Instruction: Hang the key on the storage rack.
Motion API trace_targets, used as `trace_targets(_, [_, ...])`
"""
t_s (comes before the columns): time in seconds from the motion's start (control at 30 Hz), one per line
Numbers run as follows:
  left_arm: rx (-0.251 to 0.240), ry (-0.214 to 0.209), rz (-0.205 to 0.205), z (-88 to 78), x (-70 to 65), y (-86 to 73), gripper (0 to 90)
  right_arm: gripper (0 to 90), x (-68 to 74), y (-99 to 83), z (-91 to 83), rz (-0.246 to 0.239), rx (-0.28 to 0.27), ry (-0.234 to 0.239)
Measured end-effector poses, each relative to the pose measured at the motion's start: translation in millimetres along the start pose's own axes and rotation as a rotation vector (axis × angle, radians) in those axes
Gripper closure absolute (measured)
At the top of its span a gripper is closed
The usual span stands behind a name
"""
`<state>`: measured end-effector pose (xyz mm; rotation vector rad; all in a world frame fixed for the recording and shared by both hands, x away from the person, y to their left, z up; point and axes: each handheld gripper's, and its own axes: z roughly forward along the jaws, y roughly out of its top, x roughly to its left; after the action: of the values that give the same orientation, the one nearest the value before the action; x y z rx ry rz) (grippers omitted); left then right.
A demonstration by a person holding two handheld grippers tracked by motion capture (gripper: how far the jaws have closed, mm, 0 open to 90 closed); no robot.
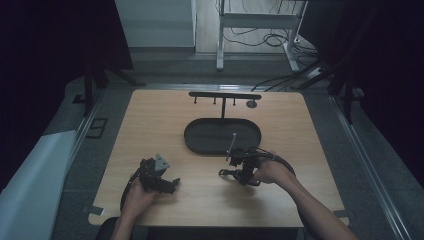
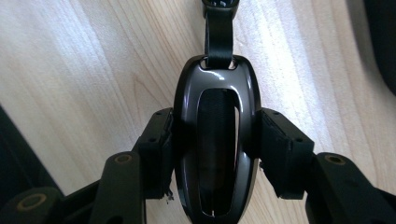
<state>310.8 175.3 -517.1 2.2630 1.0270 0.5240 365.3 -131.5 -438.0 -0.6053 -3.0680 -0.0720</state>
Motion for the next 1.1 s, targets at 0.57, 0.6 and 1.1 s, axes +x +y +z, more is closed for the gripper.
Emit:
trace_targets(0.57, [0.0, -0.002, -0.003, 0.3, 0.1, 0.3, 0.0, 48.8, -18.8, -7.1, -39.1, 0.058, -0.029, 0.0])
trace_targets(0.6, [-0.001, -0.001, -0.004, 0.4, 0.1, 0.3, 0.0, 48.8, -19.9, -7.5, -41.1, 0.061, -0.03, -0.002])
trace_targets(1.1, [-0.033, -0.026, -0.032, -1.3, 1.2, 0.9, 0.0, 48.8, -42.9, -16.0, -75.0, 0.15, -0.056, -0.028])
